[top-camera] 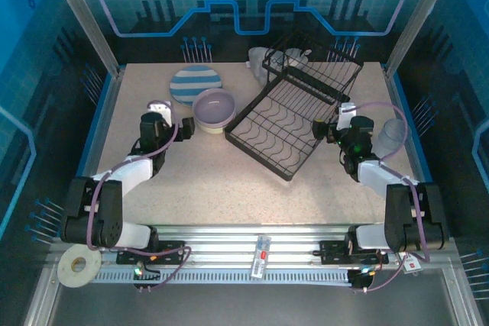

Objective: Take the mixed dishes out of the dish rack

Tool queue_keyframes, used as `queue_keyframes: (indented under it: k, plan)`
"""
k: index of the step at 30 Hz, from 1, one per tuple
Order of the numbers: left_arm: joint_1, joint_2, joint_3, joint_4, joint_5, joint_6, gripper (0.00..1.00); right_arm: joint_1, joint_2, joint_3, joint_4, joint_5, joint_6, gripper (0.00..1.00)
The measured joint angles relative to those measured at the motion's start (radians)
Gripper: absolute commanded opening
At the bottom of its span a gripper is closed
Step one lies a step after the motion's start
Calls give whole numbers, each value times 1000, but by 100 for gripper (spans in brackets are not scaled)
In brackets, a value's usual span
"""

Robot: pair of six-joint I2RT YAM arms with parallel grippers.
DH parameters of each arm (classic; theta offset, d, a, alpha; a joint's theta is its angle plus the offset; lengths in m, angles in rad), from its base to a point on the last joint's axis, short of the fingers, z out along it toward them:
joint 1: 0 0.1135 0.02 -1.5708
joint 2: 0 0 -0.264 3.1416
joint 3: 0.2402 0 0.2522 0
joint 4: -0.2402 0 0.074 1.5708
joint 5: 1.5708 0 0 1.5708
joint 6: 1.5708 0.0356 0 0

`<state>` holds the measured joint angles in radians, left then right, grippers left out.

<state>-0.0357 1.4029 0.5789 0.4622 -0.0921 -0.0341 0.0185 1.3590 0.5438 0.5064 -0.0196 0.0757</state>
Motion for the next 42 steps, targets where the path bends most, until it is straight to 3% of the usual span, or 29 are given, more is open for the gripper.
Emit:
queue_keyframes:
  k: [6,18,42]
  plan:
    - [10,83,-116,153,-24,11,99,-6,8,6,0,-16,-10,100]
    - [24,135,-189,381,-31,11,99,-22,8,6,-9,-16,-18,100]
    - [24,135,-190,420,-30,11,99,-21,164,-161,350,-72,-43,100]
